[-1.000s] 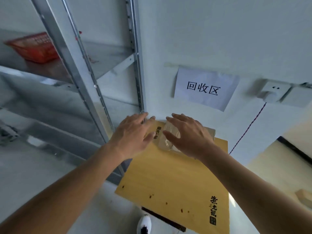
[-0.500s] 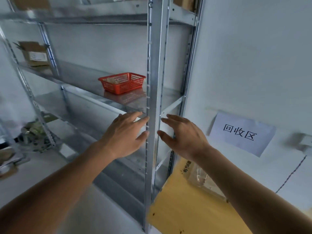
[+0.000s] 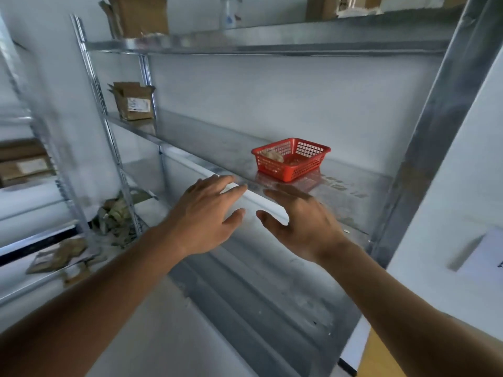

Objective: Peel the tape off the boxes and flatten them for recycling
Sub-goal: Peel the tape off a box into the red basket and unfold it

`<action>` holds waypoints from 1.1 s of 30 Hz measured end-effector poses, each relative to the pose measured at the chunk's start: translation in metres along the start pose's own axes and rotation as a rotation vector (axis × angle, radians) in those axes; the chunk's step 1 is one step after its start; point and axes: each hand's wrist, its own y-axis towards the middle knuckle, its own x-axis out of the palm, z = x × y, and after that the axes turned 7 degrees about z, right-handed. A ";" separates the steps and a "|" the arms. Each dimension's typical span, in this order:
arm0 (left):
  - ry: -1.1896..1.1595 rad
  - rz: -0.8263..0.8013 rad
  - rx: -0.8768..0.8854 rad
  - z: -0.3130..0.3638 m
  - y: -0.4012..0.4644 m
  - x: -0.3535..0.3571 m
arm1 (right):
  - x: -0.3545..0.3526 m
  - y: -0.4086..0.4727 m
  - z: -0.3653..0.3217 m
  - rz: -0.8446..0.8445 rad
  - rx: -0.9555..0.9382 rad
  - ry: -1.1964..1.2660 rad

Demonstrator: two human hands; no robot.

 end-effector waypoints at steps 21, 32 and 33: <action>0.174 0.049 -0.289 -0.345 0.133 0.064 | 0.240 0.357 -0.081 -0.007 -0.217 0.306; 0.154 -0.002 -0.231 -0.582 0.206 0.086 | 0.379 0.541 -0.172 -0.057 -0.163 0.290; 0.148 -0.008 -0.209 -0.606 0.213 0.088 | 0.391 0.556 -0.180 -0.042 -0.136 0.299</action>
